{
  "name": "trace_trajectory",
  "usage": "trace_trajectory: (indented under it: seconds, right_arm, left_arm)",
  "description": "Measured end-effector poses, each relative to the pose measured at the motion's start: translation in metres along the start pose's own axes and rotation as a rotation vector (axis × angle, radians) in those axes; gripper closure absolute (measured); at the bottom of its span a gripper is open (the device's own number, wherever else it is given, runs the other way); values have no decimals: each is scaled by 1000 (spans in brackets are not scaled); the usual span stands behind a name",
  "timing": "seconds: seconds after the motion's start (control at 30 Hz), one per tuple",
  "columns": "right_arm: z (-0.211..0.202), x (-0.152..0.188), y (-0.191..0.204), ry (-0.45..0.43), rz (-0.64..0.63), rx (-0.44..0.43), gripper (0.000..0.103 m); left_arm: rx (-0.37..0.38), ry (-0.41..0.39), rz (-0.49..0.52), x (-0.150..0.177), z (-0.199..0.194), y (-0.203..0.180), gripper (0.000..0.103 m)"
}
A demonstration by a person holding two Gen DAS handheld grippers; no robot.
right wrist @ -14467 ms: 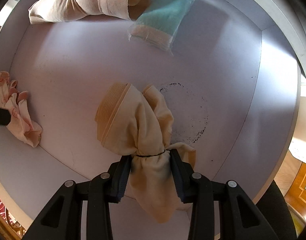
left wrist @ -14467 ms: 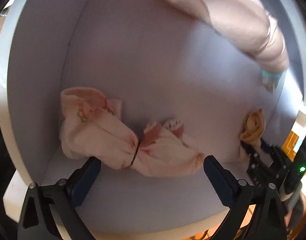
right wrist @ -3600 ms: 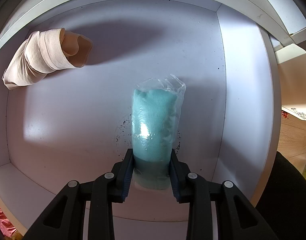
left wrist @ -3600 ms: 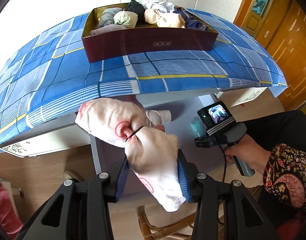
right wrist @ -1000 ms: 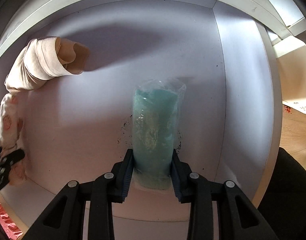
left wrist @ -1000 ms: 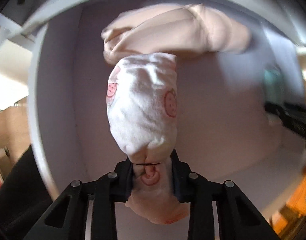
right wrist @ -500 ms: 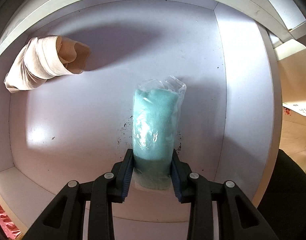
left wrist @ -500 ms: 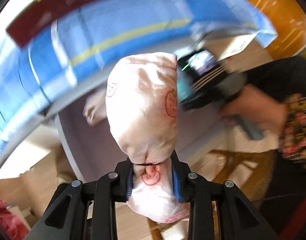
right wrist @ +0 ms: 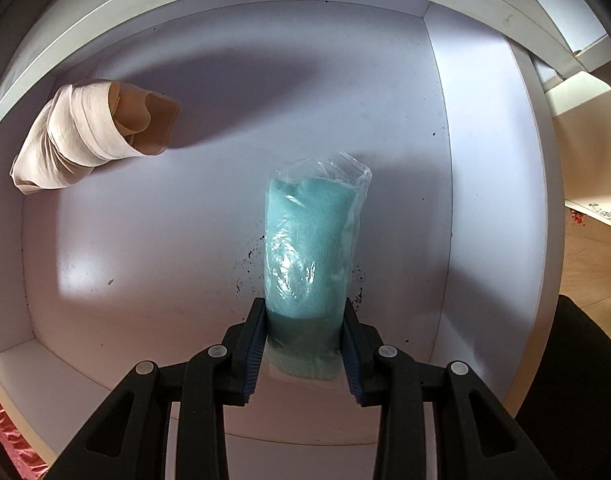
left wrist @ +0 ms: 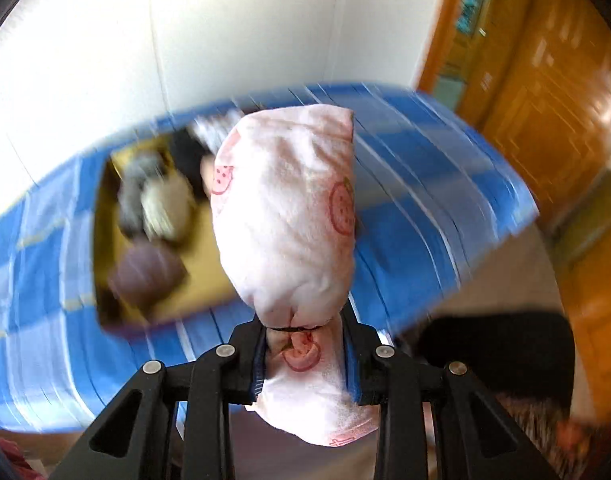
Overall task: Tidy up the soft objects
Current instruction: 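Carry the pink bundle with the left tool over the gold tin, then lower the pink bundle into the gold tin and open the left tool, then move the left tool back into the compartment toward the beige stocking bundle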
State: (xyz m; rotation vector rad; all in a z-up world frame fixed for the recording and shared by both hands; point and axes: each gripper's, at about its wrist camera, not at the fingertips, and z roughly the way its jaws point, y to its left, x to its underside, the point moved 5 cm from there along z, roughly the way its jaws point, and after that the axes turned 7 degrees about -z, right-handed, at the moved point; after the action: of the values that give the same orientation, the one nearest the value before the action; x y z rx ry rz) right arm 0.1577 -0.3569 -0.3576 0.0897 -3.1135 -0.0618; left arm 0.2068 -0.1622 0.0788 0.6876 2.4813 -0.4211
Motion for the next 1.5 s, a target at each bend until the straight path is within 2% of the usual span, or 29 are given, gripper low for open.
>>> trace_trajectory:
  seconds: [0.1, 0.2, 0.3, 0.47, 0.77, 0.87, 0.9, 0.93, 0.97, 1.07, 1.2, 1.33, 1.5]
  right_arm:
    - [-1, 0, -2, -3, 8, -13, 68]
    - [-1, 2, -5, -5, 17, -25, 68]
    - [-2, 3, -8, -7, 24, -38, 68]
    - [-4, 3, -14, -8, 42, -62, 68]
    - [-8, 2, -14, -9, 39, -56, 68]
    - [-9, 3, -13, -10, 38, -55, 68]
    - [-10, 3, -13, -9, 35, -54, 68]
    - [-11, 3, -12, -10, 36, -54, 68]
    - [-11, 4, -12, -10, 37, -56, 68]
    - [-12, 3, -11, -9, 41, -56, 68]
    - [-7, 2, -8, -8, 34, -45, 68]
    - [-8, 2, -3, -8, 27, -35, 68]
    - [-8, 1, 3, -8, 13, -19, 68]
  left_arm:
    - [-52, -5, -16, -38, 20, 12, 72]
    - [-81, 48, -48, -54, 56, 29, 71]
    - [-111, 131, -107, -58, 95, 52, 71]
    - [-131, 224, -199, -55, 133, 83, 71]
    - [-153, 301, -131, -47, 162, 76, 71]
    - [-162, 286, -139, -46, 163, 75, 64]
    - [-174, 268, -151, -47, 160, 78, 58]
    - [-187, 248, -168, -47, 155, 82, 42]
    - [-184, 227, -185, -47, 148, 85, 34]
    - [-128, 151, -227, -45, 123, 88, 31]
    - [-103, 60, -204, -32, 86, 86, 29]
    - [-81, -12, -143, -3, 61, 83, 28]
    - [-52, -81, -45, 52, 25, 69, 25]
